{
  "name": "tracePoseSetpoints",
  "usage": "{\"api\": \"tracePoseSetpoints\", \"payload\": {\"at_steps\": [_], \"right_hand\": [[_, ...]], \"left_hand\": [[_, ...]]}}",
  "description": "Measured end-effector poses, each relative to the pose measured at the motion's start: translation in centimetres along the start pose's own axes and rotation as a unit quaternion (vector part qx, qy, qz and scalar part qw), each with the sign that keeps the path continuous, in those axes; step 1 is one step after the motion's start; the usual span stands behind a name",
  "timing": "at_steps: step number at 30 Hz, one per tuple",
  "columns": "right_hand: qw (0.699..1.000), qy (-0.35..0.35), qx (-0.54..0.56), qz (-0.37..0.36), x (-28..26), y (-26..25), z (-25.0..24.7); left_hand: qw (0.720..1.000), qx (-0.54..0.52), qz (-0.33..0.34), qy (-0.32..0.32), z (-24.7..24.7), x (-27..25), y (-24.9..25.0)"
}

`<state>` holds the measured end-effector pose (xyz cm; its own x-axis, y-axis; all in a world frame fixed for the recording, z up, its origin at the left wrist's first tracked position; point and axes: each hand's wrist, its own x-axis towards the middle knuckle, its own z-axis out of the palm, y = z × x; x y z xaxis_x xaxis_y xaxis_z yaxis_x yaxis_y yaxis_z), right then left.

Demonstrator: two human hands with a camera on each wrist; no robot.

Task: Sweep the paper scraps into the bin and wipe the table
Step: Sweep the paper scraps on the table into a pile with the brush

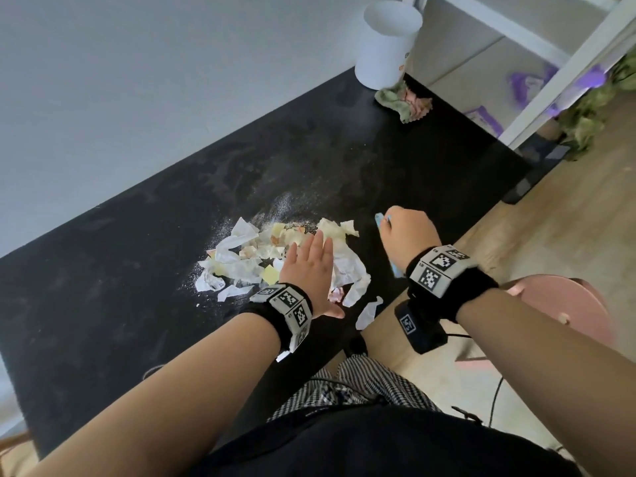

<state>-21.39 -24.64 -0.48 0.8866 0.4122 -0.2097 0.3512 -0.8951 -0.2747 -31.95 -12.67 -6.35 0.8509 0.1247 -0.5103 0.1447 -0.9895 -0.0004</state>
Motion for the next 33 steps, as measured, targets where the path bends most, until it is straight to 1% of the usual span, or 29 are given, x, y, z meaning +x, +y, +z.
{"api": "tracePoseSetpoints", "payload": {"at_steps": [2,4,7,10,13,16,18,21,25,29,33], "right_hand": [[0.998,-0.013,0.052,-0.027,-0.8,-1.0,1.0],[0.995,-0.005,0.096,-0.040,-1.1,-1.8,1.2],[0.994,0.030,0.100,-0.028,-0.8,-1.8,0.3],[0.998,0.045,0.045,0.001,-1.2,-0.9,-0.5],[0.997,0.024,0.002,0.067,-2.2,-0.5,0.1],[0.994,0.002,0.008,0.110,-3.5,-0.6,1.7],[0.992,-0.006,0.036,0.117,-4.1,-1.1,2.9],[0.991,-0.002,0.077,0.114,-4.4,-2.2,4.4],[0.989,0.014,0.124,0.085,-4.0,-3.7,4.5],[0.977,0.016,0.203,0.054,-3.0,-5.1,3.5],[0.980,0.042,0.188,0.038,-1.1,-4.5,0.8]], "left_hand": [[1.000,0.003,0.003,0.004,0.0,-0.2,0.0],[1.000,0.008,0.003,0.009,0.0,-0.5,-0.1],[1.000,0.011,0.006,0.012,0.0,-0.9,-0.4],[1.000,0.015,0.008,0.015,0.2,-1.1,-0.6],[1.000,0.013,0.011,0.015,0.5,-1.4,-0.8],[1.000,0.013,0.020,0.020,0.7,-1.5,-1.0],[0.999,0.012,0.022,0.022,0.8,-1.6,-1.1],[0.999,0.009,0.023,0.022,1.0,-1.8,-1.4],[1.000,0.011,0.017,0.022,1.2,-2.1,-2.3],[1.000,0.002,0.002,0.014,1.0,-2.1,-3.3],[0.999,-0.020,-0.004,0.037,0.0,-1.3,-3.8]]}}
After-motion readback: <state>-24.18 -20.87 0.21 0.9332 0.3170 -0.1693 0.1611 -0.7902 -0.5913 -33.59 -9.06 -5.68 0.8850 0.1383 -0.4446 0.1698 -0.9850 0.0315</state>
